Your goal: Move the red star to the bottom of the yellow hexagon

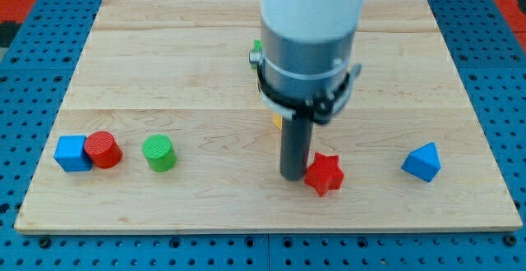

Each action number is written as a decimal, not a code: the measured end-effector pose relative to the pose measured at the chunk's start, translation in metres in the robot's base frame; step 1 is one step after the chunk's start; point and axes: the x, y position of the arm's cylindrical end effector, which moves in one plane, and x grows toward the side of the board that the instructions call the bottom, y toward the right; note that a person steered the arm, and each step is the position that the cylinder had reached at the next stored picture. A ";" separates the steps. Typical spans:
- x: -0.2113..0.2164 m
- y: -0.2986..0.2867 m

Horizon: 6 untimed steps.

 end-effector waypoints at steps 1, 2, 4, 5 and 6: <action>0.031 -0.019; 0.045 0.053; 0.026 0.007; 0.016 -0.023; 0.033 0.032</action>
